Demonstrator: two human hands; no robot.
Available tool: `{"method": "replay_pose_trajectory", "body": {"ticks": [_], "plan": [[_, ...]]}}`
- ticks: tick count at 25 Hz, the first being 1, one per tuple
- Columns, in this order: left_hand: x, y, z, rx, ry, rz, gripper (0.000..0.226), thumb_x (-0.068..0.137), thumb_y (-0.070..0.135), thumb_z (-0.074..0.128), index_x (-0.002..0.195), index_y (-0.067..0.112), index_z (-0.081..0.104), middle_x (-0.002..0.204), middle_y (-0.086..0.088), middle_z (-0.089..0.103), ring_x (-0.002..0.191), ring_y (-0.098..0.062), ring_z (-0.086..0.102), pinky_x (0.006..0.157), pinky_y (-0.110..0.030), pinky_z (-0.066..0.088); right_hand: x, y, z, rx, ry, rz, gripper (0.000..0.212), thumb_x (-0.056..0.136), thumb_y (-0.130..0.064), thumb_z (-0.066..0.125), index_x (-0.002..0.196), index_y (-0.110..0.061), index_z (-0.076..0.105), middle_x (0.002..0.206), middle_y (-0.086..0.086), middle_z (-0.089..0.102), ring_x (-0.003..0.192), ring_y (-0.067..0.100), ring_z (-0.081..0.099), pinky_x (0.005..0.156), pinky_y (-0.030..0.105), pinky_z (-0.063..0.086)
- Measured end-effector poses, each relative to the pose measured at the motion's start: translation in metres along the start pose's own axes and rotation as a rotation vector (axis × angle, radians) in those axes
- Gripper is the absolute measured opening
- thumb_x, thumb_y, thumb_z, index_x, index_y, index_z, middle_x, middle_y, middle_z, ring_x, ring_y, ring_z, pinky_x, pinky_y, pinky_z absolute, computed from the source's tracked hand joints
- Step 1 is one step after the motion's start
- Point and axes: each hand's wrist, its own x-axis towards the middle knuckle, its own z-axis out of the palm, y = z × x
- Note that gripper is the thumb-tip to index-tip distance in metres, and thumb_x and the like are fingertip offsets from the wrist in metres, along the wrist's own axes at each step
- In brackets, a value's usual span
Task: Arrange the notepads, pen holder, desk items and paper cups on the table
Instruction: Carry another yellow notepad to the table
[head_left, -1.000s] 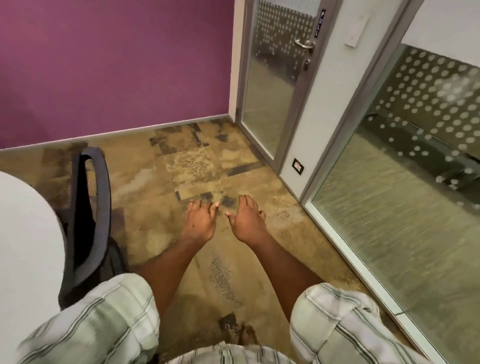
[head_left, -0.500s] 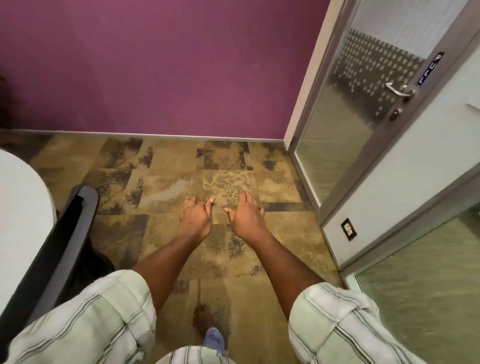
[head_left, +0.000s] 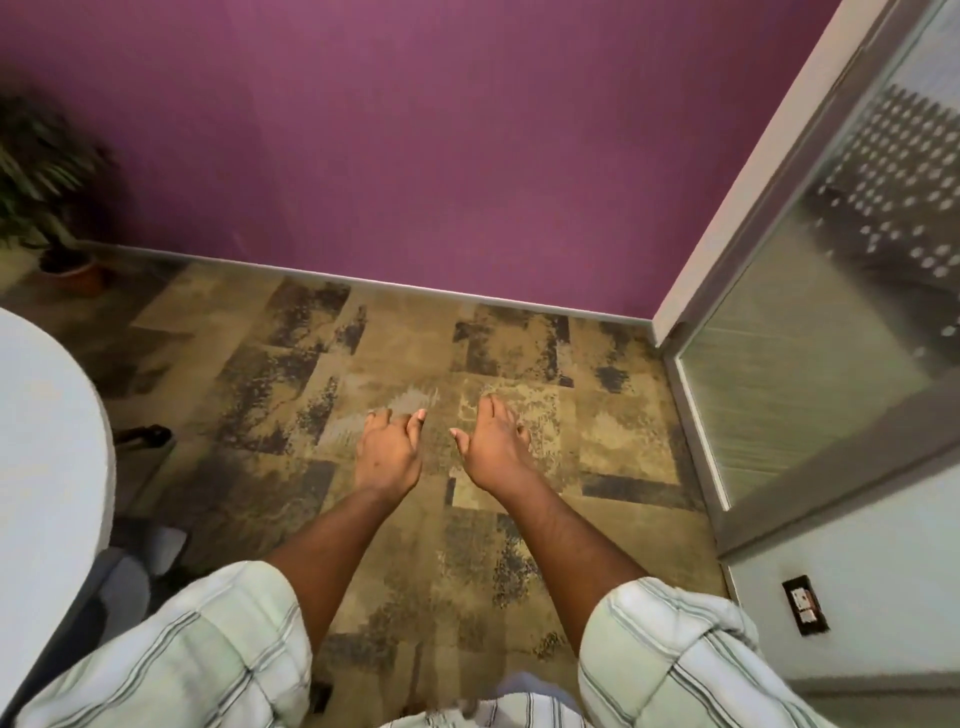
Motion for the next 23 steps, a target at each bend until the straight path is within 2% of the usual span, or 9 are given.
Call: {"method": "replay_pose_trajectory", "body": {"ticks": [3,8,10,13,15,18,19,23], "plan": [[0.051,-0.012,-0.007,0.009,0.001,-0.047,0.050,0.101,0.036,0.031,0.110,0.001,0.066,0.111,-0.021,0.060,0.113,-0.035,0.049,0.102,-0.042,0.035,0.059,-0.017,0.003,-0.014,-0.022,-0.047,0.059,0.094,-0.043,0.049,0.141,-0.013,0.028,0.149,0.006,0.029,0.138,0.025,0.026,0.108,0.050,0.025],[0.178,-0.038,-0.013,-0.025,0.153,-0.232,0.050,0.101,0.034,0.032,0.106,-0.001,0.066,0.109,-0.022,0.062,0.111,-0.035,0.050,0.101,-0.041,0.035,0.213,-0.069,0.012,-0.025,-0.110,-0.286,0.060,0.094,-0.043,0.048,0.142,-0.014,0.027,0.150,0.005,0.027,0.139,0.023,0.025,0.109,0.054,0.025],[0.199,-0.040,-0.020,-0.040,0.154,-0.261,0.047,0.100,0.034,0.032,0.108,0.001,0.064,0.109,-0.021,0.063,0.111,-0.033,0.050,0.103,-0.040,0.034,0.236,-0.083,0.008,-0.011,-0.130,-0.337,0.061,0.094,-0.043,0.048,0.143,-0.013,0.026,0.151,0.005,0.027,0.139,0.023,0.024,0.109,0.055,0.024],[0.257,-0.040,-0.036,-0.023,0.262,-0.360,0.047,0.100,0.036,0.032,0.117,0.000,0.058,0.116,-0.020,0.061,0.115,-0.033,0.049,0.106,-0.040,0.032,0.312,-0.121,0.008,-0.066,-0.187,-0.509,0.062,0.095,-0.043,0.048,0.144,-0.013,0.025,0.152,0.005,0.025,0.141,0.023,0.023,0.109,0.054,0.023],[0.278,-0.049,-0.054,-0.068,0.318,-0.390,0.048,0.100,0.036,0.035,0.118,-0.003,0.056,0.117,-0.021,0.061,0.115,-0.034,0.051,0.107,-0.042,0.033,0.337,-0.142,0.001,-0.040,-0.201,-0.530,0.062,0.095,-0.042,0.048,0.144,-0.013,0.025,0.153,0.005,0.024,0.142,0.023,0.020,0.110,0.054,0.022],[0.312,-0.083,-0.075,-0.025,0.441,-0.508,0.047,0.100,0.037,0.034,0.095,-0.001,0.061,0.099,-0.020,0.064,0.105,-0.036,0.054,0.102,-0.044,0.035,0.384,-0.195,0.019,-0.057,-0.250,-0.692,0.059,0.096,-0.042,0.046,0.143,-0.013,0.026,0.152,0.006,0.026,0.141,0.024,0.021,0.110,0.056,0.023],[0.313,-0.086,-0.079,-0.031,0.435,-0.517,0.049,0.100,0.038,0.034,0.089,-0.001,0.062,0.096,-0.021,0.064,0.103,-0.036,0.055,0.102,-0.044,0.035,0.388,-0.197,0.019,-0.051,-0.235,-0.689,0.059,0.096,-0.042,0.046,0.144,-0.013,0.026,0.153,0.006,0.025,0.141,0.023,0.021,0.110,0.056,0.023],[0.360,-0.161,-0.112,0.006,0.561,-0.676,0.057,0.100,0.038,0.033,0.085,-0.005,0.068,0.090,-0.022,0.066,0.097,-0.035,0.057,0.105,-0.041,0.034,0.438,-0.290,0.060,-0.071,-0.304,-0.831,0.061,0.096,-0.044,0.043,0.145,-0.013,0.024,0.153,0.005,0.025,0.141,0.022,0.021,0.109,0.054,0.025]]}}
